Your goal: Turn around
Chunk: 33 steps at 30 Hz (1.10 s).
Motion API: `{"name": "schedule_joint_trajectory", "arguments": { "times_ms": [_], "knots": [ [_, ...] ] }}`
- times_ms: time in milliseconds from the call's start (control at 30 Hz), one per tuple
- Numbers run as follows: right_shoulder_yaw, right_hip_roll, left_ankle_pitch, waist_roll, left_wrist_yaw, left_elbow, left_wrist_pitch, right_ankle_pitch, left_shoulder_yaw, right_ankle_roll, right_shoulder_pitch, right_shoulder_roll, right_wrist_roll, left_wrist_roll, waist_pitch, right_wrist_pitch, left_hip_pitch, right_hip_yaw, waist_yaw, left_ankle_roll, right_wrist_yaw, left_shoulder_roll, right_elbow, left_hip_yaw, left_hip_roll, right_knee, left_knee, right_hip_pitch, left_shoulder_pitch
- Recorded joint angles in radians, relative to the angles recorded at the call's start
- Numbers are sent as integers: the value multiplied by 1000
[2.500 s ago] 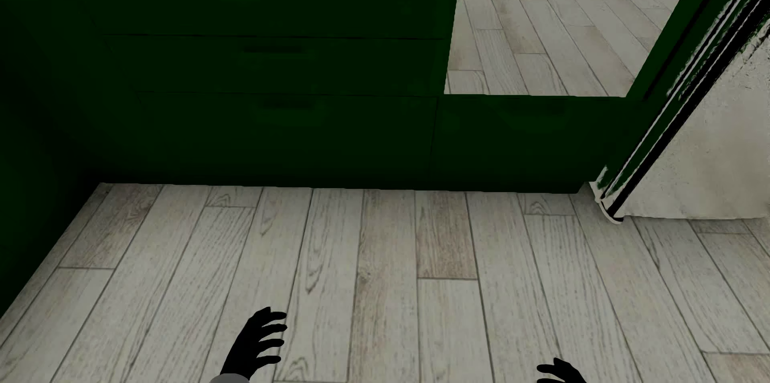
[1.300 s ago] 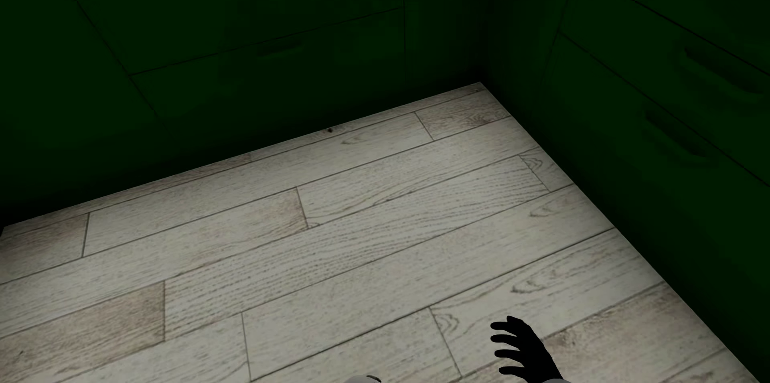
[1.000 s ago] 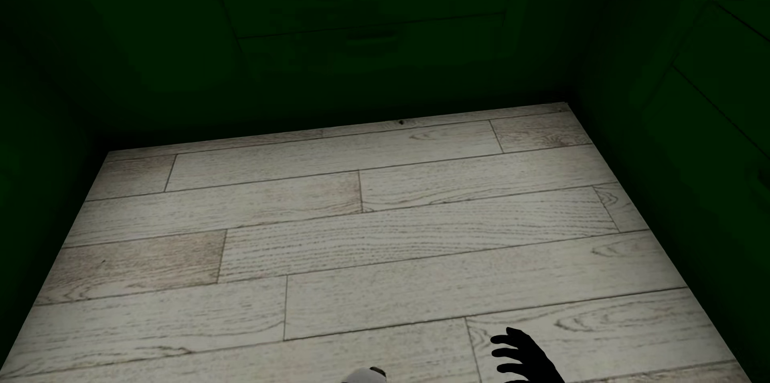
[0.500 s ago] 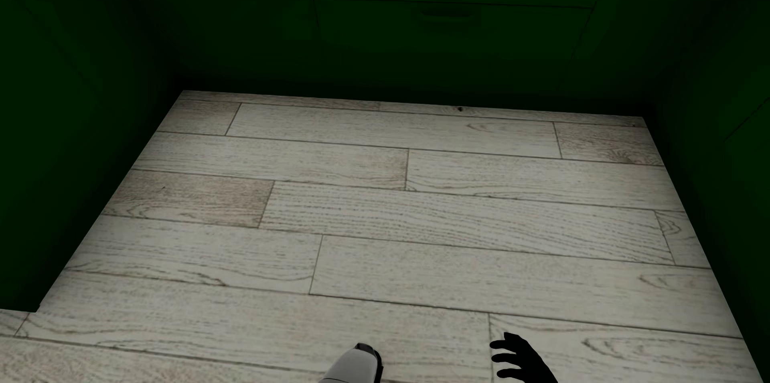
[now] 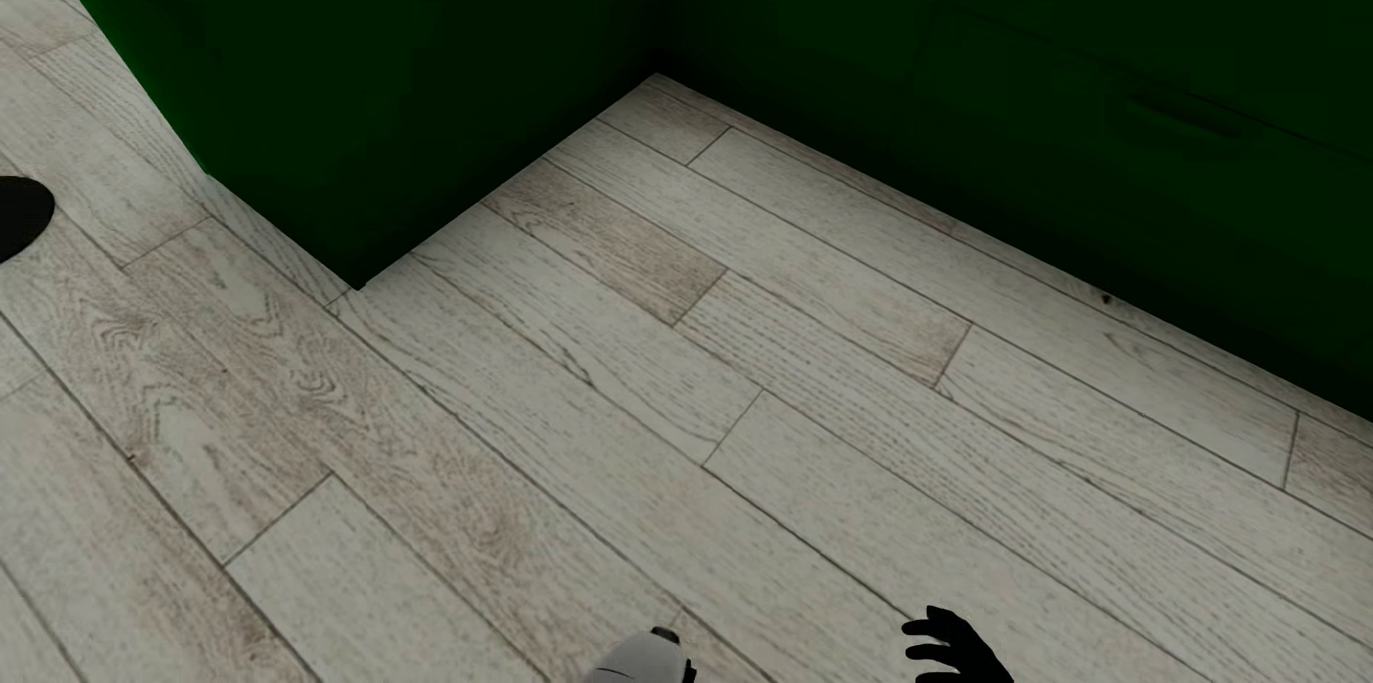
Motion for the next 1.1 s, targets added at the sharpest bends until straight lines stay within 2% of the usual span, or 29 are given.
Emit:
{"name": "schedule_joint_trajectory", "arguments": {
  "times_ms": [33,67,100,133,167,200,233,267,300,333,367,433,467,533,567,633,667,700,767,800,833,867,900,933,967,1000,1033,1067,1100],
  "knots": [
    [-13,-3,-60,39,-13,-8,37,-29,-21,77,-21,12,-13,30,-2,23,11,-18,-39,-2,5,12,-7,50,54,60,63,-13,-11],
    [-2,-18,62,44,-35,55,49,-16,-46,105,-33,56,-18,72,-3,33,-1,1,-102,-52,-3,54,-61,54,48,193,57,-79,-35],
    [1,0,87,26,-48,45,50,36,-31,91,-10,88,-14,101,-5,2,-7,48,-139,-52,-10,68,-46,38,15,271,31,-138,-58],
    [-12,27,117,17,-50,13,35,39,-27,65,10,81,-14,121,-4,-10,-1,68,-146,-54,-8,40,-30,21,-10,246,-9,-162,-74],
    [-28,51,155,-4,-49,9,-2,-18,-24,36,39,65,-16,122,-6,-11,8,50,-144,-59,2,11,-42,5,-40,160,-60,-176,-78],
    [-24,57,160,-6,-21,-18,-45,30,-21,-50,70,34,-13,119,-7,-14,24,45,-110,-52,9,-8,-28,-10,-54,105,-88,-149,-70],
    [-10,57,88,21,-16,-23,-82,43,-47,-123,68,-5,-6,104,-11,-4,22,6,-72,8,11,-12,6,4,-31,71,-31,-120,-80],
    [-16,48,-37,44,-34,-41,-110,45,-53,-77,36,-3,0,87,-8,27,26,-24,-64,27,9,-6,4,55,17,56,91,-93,-69],
    [-14,38,-103,59,-58,-19,-126,25,-47,-79,11,3,9,86,-23,38,57,-49,-77,-9,-1,16,-21,58,64,85,98,-99,-65],
    [-1,21,-29,58,-75,16,-133,-3,-47,-105,-23,30,13,86,-37,34,75,-65,-99,-159,-22,43,-20,50,87,130,44,-115,-62],
    [22,0,22,37,-83,12,-123,-22,-19,-86,-29,55,16,79,-48,16,68,-56,-99,-104,-45,40,-40,51,61,156,24,-130,-57],
    [10,-15,62,42,-88,-34,-60,4,-38,-83,31,55,22,62,-54,-36,88,-94,-9,-103,-64,5,-65,14,38,91,-37,-84,-82],
    [7,-14,79,49,-84,-32,-38,14,-35,-75,26,37,35,53,-47,-47,86,-88,-6,-103,-61,-7,-80,0,34,84,-49,-74,-78],
    [18,-8,109,20,-69,10,-16,-1,-36,-51,-11,63,58,40,-32,-40,82,-14,-18,-104,-30,26,-82,-22,0,76,-78,-65,-28],
    [26,-17,125,20,-44,4,4,0,-10,-51,-6,37,69,45,-24,-31,80,-20,13,-101,-9,-8,-85,-29,-12,54,-95,-55,-38],
    [24,-28,157,5,-9,-3,15,5,-30,-46,-23,65,59,52,-13,9,81,-11,30,-98,27,11,-85,-50,-37,36,-138,-49,-22],
    [24,-32,154,15,-8,-12,30,25,-33,-47,9,59,46,55,-20,4,75,-40,66,-72,45,1,-78,-30,-16,-12,-159,-29,-41],
    [22,-30,142,35,-18,-21,33,36,-31,-40,-2,43,29,66,-6,8,77,-40,43,-85,66,2,-75,0,16,4,-149,-17,-25],
    [23,-34,209,22,-56,-6,35,15,-17,-47,-23,48,-8,99,-12,23,60,15,-9,-98,87,13,-75,-7,-8,43,-177,-38,-8],
    [17,-40,172,30,-43,-10,34,-2,-18,-12,-8,30,-26,122,-19,18,51,-1,17,-87,96,-9,-52,-8,-8,-9,-158,-2,-12],
    [13,-49,116,32,-17,-15,32,-4,-27,-4,-5,35,-36,138,-24,25,38,-16,28,-92,101,-8,-49,8,1,-12,-136,4,-12],
    [16,-46,86,48,-9,-15,33,0,-32,-25,2,24,-31,135,-26,28,27,-42,29,-44,105,13,-70,28,29,-20,-111,21,-31],
    [8,-49,189,60,-5,-4,25,47,-36,-18,-2,25,-18,125,-13,28,39,-43,1,-85,97,22,-104,9,26,100,-144,-29,-52],
    [29,-42,242,53,-2,-1,3,131,-34,-21,-20,37,-4,106,-8,23,42,-10,-48,-94,82,23,-106,-16,8,225,-175,-100,-33],
    [10,-15,263,32,-6,14,-25,124,-25,-34,-13,49,4,82,-11,5,50,50,-74,-96,71,8,-76,-36,-14,218,-206,-125,-5],
    [-16,-16,269,4,-4,-10,-34,57,-8,-39,24,36,10,67,-22,-10,43,63,-34,-96,64,-3,-51,-36,-32,35,-220,-103,3],
    [-8,-18,234,18,21,-18,-31,82,-2,2,57,6,19,78,-25,-15,33,29,17,-72,53,-26,-30,-26,-13,-31,-202,-68,-12],
    [4,-26,150,29,29,-20,-23,67,-40,16,29,12,27,92,-7,5,22,-3,18,-50,38,-6,-34,12,22,-18,-144,-44,-14],
    [7,-27,87,41,8,-1,-14,48,-27,-23,-1,10,28,104,-14,10,-13,-26,1,-78,24,6,-39,30,51,11,-77,-49,-25]
  ]
}}
